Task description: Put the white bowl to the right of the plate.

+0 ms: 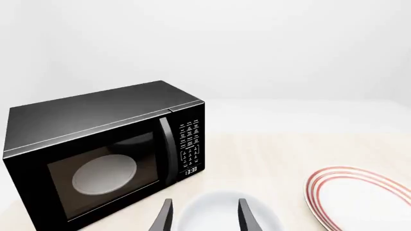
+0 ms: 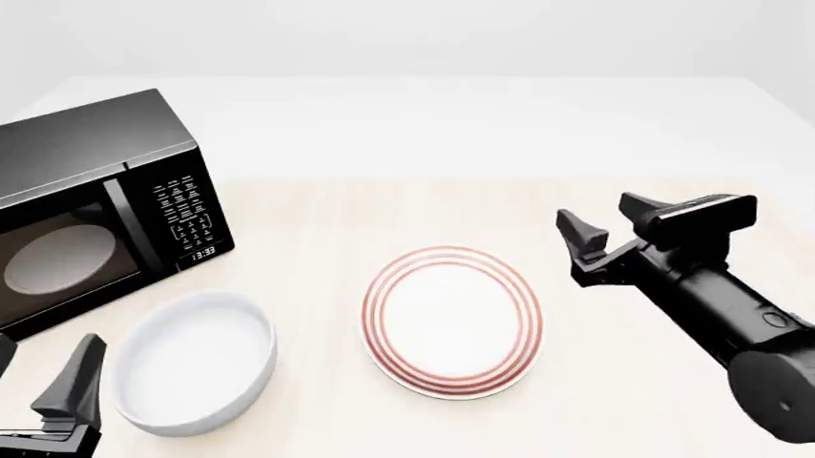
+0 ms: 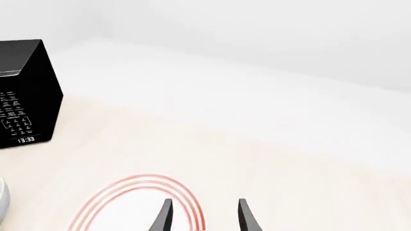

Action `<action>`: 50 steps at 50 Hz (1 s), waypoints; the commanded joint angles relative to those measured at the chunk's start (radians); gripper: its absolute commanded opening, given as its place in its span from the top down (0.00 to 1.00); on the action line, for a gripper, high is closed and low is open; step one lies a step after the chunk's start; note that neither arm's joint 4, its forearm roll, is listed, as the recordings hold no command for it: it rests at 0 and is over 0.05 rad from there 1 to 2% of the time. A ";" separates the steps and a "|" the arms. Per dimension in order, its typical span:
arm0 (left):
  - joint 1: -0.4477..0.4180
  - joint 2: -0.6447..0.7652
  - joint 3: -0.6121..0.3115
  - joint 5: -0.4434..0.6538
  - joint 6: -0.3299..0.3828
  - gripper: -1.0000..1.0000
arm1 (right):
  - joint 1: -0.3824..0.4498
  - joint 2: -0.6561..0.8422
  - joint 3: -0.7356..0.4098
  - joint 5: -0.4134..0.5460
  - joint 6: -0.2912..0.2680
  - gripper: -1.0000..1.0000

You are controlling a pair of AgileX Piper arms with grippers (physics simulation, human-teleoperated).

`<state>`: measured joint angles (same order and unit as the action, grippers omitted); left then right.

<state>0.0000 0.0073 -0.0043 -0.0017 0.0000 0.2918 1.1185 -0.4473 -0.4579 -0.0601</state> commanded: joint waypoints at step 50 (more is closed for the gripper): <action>0.000 0.000 0.000 0.000 0.000 0.00 | 0.366 0.644 -0.733 0.311 -0.061 0.00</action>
<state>0.0000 0.0073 -0.0043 -0.0017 0.0000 0.5991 1.6881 -1.0847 -0.1947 -0.1173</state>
